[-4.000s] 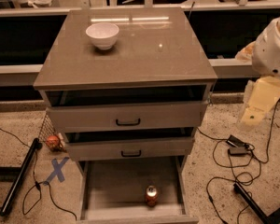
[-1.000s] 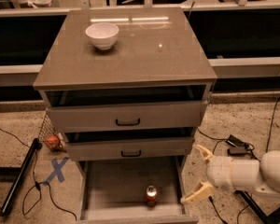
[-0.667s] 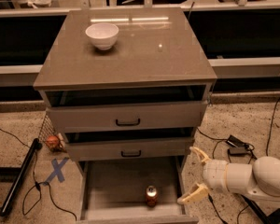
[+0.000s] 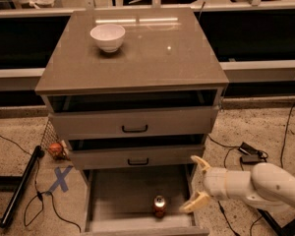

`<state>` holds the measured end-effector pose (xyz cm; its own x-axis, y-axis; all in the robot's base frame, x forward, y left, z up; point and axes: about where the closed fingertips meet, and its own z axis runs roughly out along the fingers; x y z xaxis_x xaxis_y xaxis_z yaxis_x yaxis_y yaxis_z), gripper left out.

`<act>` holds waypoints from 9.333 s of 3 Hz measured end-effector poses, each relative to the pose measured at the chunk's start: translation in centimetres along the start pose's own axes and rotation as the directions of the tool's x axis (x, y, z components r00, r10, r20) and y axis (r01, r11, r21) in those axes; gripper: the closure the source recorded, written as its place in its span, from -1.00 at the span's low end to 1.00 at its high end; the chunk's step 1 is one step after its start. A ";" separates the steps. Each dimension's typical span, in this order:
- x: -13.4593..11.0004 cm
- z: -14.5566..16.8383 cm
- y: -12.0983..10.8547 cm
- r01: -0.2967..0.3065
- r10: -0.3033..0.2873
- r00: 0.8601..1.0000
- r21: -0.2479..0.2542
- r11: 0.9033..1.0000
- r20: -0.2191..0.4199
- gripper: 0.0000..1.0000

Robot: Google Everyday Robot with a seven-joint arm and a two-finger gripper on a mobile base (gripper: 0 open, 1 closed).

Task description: Pick coke can from bottom drawer and place on counter

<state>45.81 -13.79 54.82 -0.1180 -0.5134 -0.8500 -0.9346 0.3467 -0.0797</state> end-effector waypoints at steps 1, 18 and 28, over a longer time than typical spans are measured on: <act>3.9 6.2 -1.5 -0.012 0.011 0.999 0.007 1.000 0.046 -1.00; -16.5 -19.7 -11.8 0.102 -0.102 0.995 -0.158 0.982 0.011 1.00; -36.4 -12.5 -25.0 -0.038 0.036 0.999 -0.060 0.997 -0.034 1.00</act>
Offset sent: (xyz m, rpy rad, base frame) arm 0.0633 0.0514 -0.2469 0.0871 0.0220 -0.0868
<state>69.22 -13.61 94.24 -0.1626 -0.5268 -0.8343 -0.9480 0.3180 -0.0160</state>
